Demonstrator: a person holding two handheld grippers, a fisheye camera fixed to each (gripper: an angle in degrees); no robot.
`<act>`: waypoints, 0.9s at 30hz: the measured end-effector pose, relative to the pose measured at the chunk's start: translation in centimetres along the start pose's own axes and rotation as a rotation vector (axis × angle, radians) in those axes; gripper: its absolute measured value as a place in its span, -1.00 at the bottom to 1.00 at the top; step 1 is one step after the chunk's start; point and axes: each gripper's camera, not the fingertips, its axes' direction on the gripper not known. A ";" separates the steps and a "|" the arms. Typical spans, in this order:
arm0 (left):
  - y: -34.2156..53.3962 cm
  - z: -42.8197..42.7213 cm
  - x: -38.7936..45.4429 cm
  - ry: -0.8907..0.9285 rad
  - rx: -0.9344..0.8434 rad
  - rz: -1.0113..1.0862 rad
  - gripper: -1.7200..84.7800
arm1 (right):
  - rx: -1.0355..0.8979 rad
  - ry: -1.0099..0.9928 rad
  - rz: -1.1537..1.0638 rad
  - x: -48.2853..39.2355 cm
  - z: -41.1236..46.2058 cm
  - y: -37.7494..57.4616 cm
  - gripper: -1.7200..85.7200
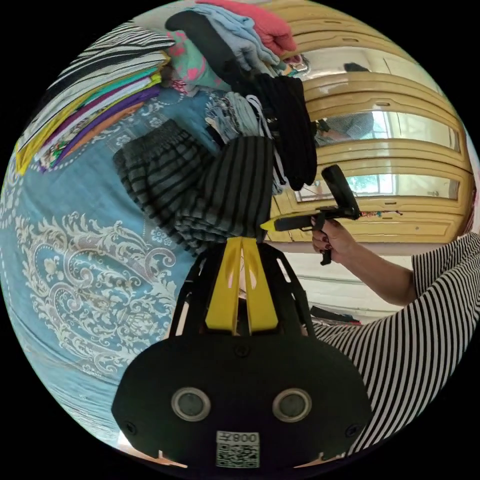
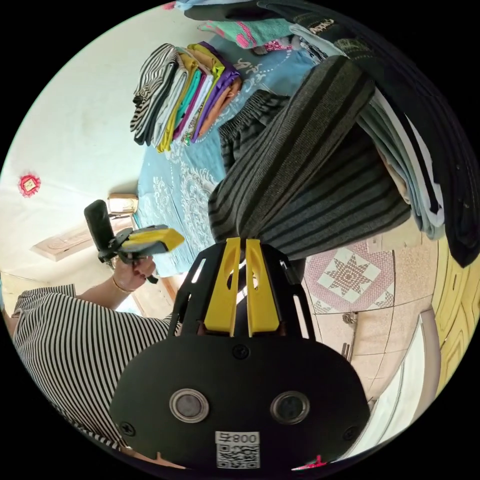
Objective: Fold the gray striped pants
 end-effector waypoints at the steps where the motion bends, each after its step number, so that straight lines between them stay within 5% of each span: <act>1: -0.1 0.1 -1.7 -0.045 0.024 -0.037 -0.96 | -0.010 0.020 0.015 0.1 0.8 0.3 -0.92; 13: -7.3 12.6 -11.8 -0.228 -0.081 -0.256 -0.95 | -0.100 0.054 0.125 0.6 6.5 2.9 -0.94; 20: -5.6 15.5 -11.9 -0.019 0.002 -0.220 -0.96 | 0.104 0.130 -0.206 -9.0 3.1 -2.7 -0.80; 27: -3.7 17.4 -9.7 0.043 0.034 -0.118 -0.96 | 0.115 0.171 -0.236 -12.1 6.8 -13.0 -0.72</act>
